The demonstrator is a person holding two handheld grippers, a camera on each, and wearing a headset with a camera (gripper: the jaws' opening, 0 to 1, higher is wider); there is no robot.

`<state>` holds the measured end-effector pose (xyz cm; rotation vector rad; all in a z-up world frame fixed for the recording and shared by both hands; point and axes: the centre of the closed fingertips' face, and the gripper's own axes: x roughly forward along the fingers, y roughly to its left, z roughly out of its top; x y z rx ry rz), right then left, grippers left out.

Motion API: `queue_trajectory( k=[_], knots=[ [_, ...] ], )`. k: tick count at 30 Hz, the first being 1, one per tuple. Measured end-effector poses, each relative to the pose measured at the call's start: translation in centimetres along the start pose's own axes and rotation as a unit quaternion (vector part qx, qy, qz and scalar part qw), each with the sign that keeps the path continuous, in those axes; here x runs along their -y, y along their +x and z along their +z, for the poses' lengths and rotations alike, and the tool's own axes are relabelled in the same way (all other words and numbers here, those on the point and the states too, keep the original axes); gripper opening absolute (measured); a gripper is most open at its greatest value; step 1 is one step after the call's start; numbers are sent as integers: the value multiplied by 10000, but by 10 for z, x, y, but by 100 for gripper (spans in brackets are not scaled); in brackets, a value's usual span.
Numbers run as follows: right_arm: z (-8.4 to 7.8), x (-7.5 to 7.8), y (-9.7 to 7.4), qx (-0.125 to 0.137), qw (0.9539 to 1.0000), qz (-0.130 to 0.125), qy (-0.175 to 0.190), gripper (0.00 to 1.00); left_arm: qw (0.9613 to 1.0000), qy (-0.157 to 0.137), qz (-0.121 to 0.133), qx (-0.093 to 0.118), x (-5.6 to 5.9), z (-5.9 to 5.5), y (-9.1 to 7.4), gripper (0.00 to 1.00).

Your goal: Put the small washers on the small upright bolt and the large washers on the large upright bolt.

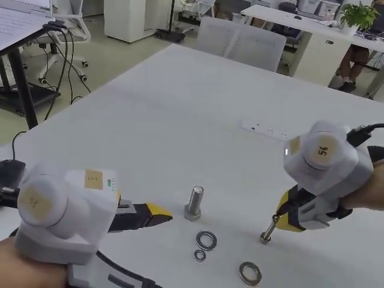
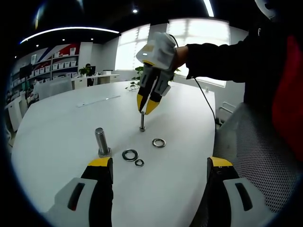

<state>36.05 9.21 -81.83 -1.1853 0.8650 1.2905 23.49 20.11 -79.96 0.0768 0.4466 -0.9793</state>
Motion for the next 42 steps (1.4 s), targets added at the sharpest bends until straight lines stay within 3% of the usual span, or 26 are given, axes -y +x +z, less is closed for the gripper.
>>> queue_trajectory(
  k=[29,42],
  knots=[
    [-8,-9,34,-41,9996,270,101,14,10000,-44,31,-41,1,-4,-1,81],
    [-9,-10,41,-71,9994,333,91,14,9999,-87,40,-42,0,-5,-1,80]
  ],
)
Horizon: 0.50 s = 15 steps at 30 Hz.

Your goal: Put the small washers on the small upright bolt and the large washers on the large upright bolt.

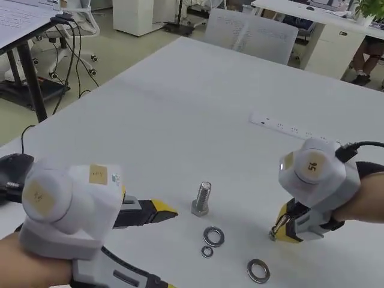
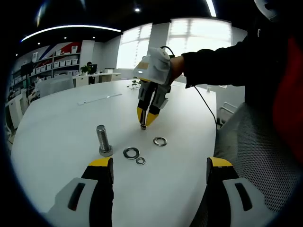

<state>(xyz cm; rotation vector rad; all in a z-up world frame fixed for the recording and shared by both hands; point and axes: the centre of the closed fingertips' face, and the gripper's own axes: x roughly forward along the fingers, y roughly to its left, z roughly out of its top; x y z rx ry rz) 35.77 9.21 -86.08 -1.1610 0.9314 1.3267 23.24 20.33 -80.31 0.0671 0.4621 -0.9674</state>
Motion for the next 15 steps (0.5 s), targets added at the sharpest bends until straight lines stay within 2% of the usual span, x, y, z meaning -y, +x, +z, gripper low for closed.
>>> queue_trajectory(
  k=[15],
  knots=[
    [-3,0,-2,19,10000,-40,32,16,10000,6,-23,-25,1,-1,1,80]
  ],
)
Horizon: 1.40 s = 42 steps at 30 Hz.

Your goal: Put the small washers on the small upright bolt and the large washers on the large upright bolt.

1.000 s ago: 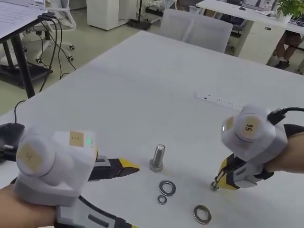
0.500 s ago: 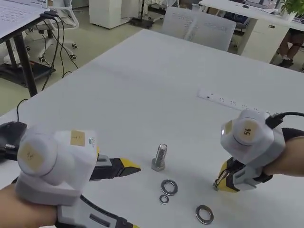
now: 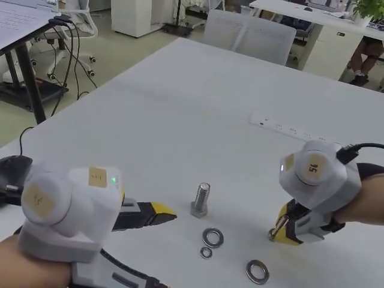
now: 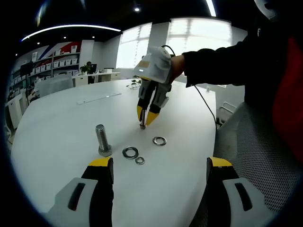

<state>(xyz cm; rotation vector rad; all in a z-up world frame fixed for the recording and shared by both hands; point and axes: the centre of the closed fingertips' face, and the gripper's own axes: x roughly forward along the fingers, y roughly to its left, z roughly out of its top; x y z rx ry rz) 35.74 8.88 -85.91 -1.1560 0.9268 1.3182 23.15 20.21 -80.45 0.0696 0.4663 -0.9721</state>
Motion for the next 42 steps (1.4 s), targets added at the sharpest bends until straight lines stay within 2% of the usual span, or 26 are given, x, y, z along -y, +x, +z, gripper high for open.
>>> queue_trajectory(
  k=[20,27,42],
  knots=[
    [-13,-6,-13,-10,9998,-91,192,17,10000,66,-20,26,0,4,1,80],
    [-15,-18,-16,-11,9997,-95,223,17,9999,100,-15,36,1,5,0,80],
    [-4,-42,-21,70,9999,-24,143,17,9999,130,-18,44,0,7,1,80]
  ],
)
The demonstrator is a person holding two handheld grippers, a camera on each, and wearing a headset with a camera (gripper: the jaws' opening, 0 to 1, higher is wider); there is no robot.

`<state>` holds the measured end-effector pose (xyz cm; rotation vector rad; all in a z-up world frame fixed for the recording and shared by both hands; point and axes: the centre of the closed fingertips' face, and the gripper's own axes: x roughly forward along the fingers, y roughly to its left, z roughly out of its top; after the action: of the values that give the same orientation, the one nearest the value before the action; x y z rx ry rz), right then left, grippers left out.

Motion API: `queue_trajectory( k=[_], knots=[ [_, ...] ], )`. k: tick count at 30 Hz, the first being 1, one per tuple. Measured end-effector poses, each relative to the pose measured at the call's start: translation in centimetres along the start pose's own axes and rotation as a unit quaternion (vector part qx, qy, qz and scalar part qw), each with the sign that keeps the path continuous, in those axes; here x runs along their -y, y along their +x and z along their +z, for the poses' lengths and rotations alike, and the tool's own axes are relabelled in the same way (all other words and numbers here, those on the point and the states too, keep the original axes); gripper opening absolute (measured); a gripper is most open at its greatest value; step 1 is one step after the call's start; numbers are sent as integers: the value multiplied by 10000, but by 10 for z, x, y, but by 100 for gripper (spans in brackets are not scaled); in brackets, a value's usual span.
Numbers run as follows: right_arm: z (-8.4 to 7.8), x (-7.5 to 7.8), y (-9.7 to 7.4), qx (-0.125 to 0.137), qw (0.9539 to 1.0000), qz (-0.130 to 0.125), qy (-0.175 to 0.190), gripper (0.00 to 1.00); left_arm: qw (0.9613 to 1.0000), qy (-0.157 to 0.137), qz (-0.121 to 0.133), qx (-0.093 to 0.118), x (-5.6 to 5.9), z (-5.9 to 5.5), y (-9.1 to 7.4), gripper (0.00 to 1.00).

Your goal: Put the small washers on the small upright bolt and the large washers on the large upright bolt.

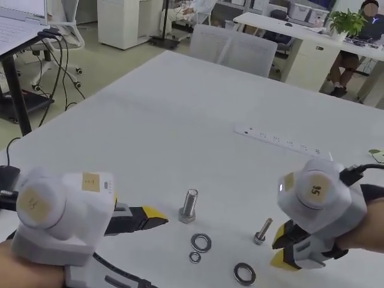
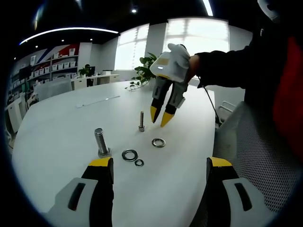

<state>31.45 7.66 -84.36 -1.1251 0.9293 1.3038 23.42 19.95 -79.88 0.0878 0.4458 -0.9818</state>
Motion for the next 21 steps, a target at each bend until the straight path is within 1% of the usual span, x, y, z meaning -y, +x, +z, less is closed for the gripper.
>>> queue_trajectory(
  k=[5,16,21],
  knots=[
    [9,-6,0,60,9999,24,-89,17,10000,8,-2,-5,0,0,0,80],
    [24,-20,4,50,9993,148,-352,17,10000,17,35,14,-1,1,-1,80],
    [38,-25,5,92,9985,192,-508,17,10000,27,46,22,-1,1,-2,80]
  ],
)
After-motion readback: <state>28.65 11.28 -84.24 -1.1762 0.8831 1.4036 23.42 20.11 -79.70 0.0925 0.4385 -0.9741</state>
